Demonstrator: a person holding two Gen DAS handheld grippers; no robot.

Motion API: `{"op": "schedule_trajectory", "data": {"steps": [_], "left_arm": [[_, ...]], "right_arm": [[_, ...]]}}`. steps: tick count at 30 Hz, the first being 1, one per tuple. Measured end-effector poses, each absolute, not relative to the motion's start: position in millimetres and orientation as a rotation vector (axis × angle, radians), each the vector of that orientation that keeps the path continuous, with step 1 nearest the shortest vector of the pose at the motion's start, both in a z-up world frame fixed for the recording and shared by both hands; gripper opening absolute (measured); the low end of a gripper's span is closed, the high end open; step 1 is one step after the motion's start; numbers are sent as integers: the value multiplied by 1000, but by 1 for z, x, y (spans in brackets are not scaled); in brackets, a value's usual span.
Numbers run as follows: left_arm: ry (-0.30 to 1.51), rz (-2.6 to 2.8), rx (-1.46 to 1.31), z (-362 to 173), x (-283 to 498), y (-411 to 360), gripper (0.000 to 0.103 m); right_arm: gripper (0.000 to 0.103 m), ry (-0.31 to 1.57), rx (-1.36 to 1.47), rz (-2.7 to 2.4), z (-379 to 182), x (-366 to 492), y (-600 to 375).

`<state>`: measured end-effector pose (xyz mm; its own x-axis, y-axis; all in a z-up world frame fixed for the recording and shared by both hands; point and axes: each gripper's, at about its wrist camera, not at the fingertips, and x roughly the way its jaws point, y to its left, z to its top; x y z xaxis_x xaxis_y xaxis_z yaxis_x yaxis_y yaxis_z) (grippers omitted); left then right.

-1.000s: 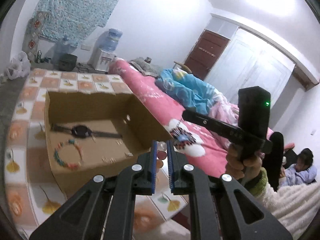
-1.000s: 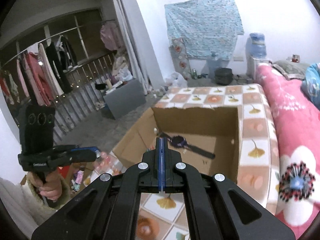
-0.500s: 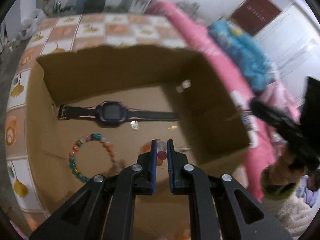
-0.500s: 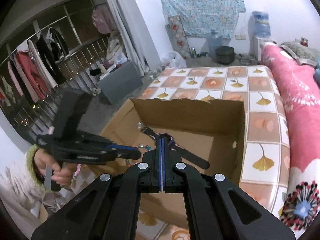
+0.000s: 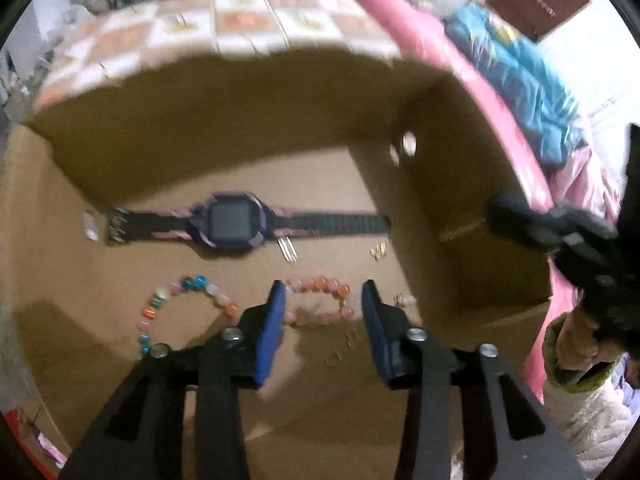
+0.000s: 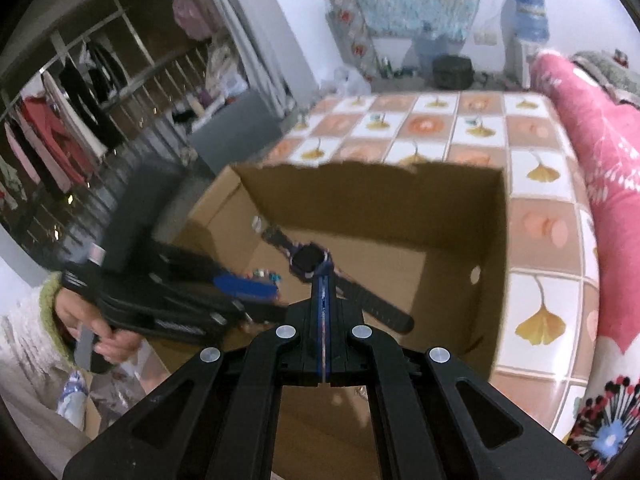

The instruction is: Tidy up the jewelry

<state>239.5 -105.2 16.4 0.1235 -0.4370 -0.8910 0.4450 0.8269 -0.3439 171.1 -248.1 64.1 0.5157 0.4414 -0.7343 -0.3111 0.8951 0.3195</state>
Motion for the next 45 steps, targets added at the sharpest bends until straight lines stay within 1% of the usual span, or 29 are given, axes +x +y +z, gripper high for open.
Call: {"op": "schedule_trajectory", "data": {"steps": [2,3,4,5,6,8,11,13,14,15,16,17,20,21,24,28,30,31,39,45], "left_arm": [[1228,-627,-5,31,234,-90,46],[1203,-624,-13,36,232,-84,49],[1165,-617,-26,43,227,-75,54],[1120,-606,-40,52,221,-64,58],[1076,-596,-49,60,216,-54,60],[1008,-572,-53,72,206,-40,70],[928,-533,-61,86,195,-20,76],[898,-505,-68,90,189,-6,79],[891,-490,-77,90,186,1,81],[889,-481,-88,89,185,5,82],[892,-477,-110,87,183,12,84],[899,-475,-129,84,181,18,86],[942,-468,-185,67,178,30,90],[971,-463,-214,58,178,33,91],[1068,-459,-325,32,181,35,92],[1188,-490,-436,0,180,25,94],[1219,-520,-479,-8,175,18,96],[1199,-494,-482,-8,170,17,96],[1196,-506,-485,-4,126,15,97],[1206,-529,-467,-3,100,16,97]], "right_arm": [[0,975,125,446,58,177,-240],[0,989,113,439,56,179,-237],[4,1009,89,430,53,182,-232],[4,1022,64,416,50,184,-228],[4,1027,49,404,49,186,-226],[7,1040,25,386,45,188,-222],[8,1047,32,373,45,190,-223],[9,1018,35,363,54,185,-226],[16,992,38,353,60,181,-229],[21,953,49,342,71,172,-235],[29,922,58,330,79,165,-240],[34,880,66,305,88,157,-249],[62,761,97,183,111,128,-281],[63,750,121,150,112,122,-292],[63,823,290,102,95,114,-331],[64,1075,467,166,40,124,-346],[59,1133,557,250,22,120,-343],[58,1145,588,274,18,117,-340],[58,1066,446,207,39,68,-320],[59,1040,478,216,37,48,-317]]}}
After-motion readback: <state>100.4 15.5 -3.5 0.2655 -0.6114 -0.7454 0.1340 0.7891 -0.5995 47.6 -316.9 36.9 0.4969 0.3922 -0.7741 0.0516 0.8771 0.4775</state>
